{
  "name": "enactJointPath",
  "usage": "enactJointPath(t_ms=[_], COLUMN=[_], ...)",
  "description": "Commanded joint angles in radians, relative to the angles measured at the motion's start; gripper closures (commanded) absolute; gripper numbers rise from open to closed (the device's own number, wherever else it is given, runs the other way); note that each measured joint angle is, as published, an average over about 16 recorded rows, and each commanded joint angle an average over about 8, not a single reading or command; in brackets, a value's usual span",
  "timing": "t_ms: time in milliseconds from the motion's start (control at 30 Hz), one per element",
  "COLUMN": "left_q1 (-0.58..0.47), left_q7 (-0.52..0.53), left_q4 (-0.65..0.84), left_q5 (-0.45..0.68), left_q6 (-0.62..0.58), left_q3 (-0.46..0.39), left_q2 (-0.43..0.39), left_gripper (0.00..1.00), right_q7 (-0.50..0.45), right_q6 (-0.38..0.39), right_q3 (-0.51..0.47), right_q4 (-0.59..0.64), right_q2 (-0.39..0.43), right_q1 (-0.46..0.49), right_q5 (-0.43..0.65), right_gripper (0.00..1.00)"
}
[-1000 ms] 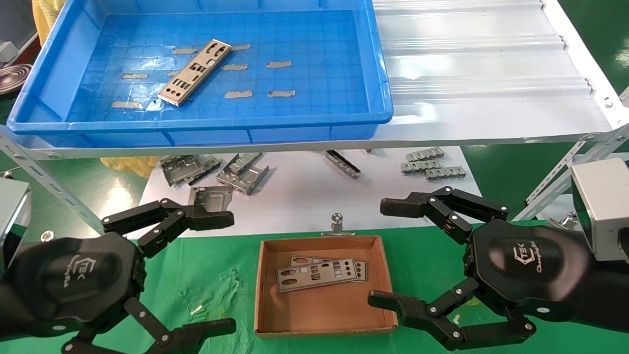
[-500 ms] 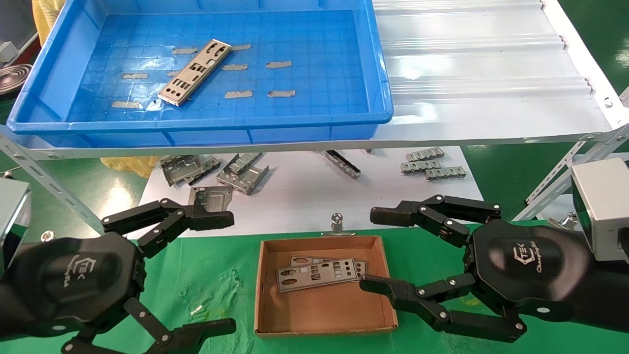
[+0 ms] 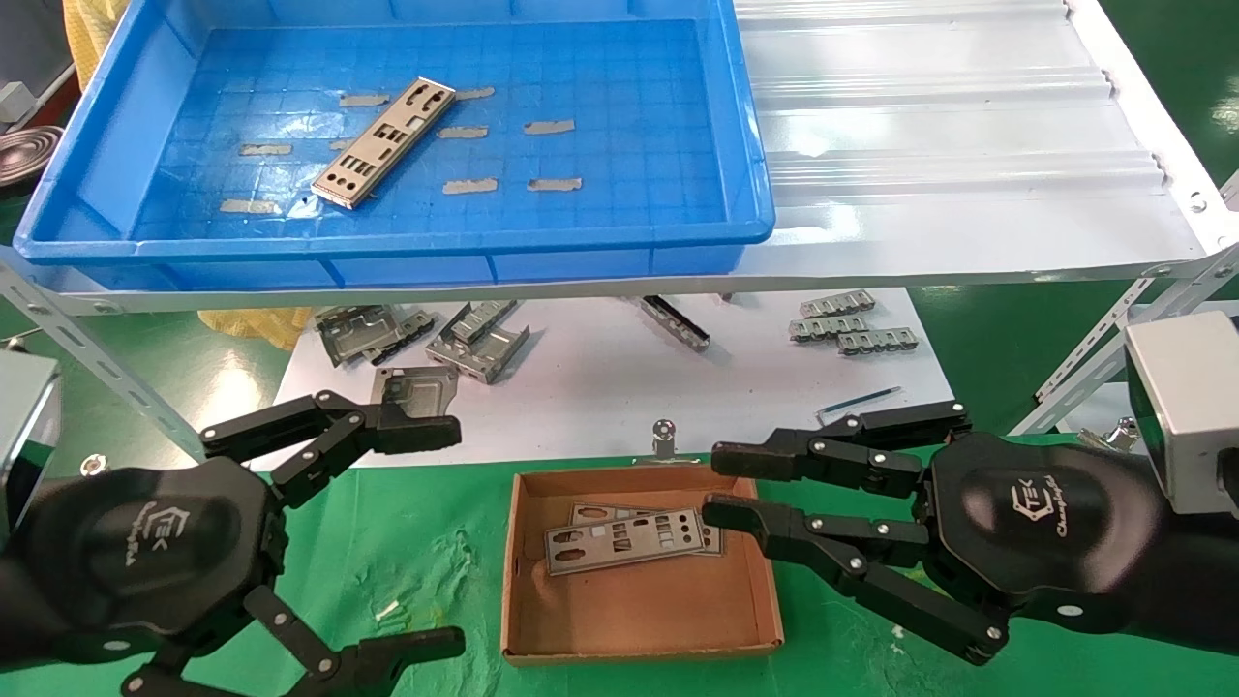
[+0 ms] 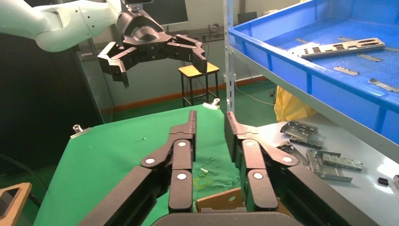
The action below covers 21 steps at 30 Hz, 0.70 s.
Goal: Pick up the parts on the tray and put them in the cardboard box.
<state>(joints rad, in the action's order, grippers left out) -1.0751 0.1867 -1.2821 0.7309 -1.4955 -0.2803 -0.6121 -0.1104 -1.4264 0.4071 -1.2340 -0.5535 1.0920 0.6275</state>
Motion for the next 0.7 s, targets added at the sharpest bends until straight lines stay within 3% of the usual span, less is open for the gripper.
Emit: enactJointPath(t_ms=[33, 467, 567, 700], left_q1=[0.000, -0.015, -0.069, -0.220], left_q7=[0.000, 0.001, 0.029, 0.092], left_q4=[0.000, -0.003, 0.004, 0.054], left_q5=[0.000, 0.006, 0.029, 0.113], left_q6=[0.000, 0.008, 0.025, 0.058], left_q3=[0.000, 0.001, -0.010, -0.053], left_q2=[0.000, -0.004, -0.020, -0.077], left_gripper=[0.00, 0.00, 0.00, 0.00], right_q7=[0.000, 0.000, 0.000, 0.000], right_q6=[0.000, 0.000, 0.000, 0.000], right_q3=[0.000, 0.000, 0.000, 0.000], right_q4=[0.000, 0.000, 0.000, 0.000], right_q2=[0.000, 0.000, 0.000, 0.000], right_q1=[0.000, 0.000, 0.000, 0.000], right_q5=[0.000, 0.000, 0.000, 0.000], right_gripper=[1.00, 1.00, 1.00, 1.00])
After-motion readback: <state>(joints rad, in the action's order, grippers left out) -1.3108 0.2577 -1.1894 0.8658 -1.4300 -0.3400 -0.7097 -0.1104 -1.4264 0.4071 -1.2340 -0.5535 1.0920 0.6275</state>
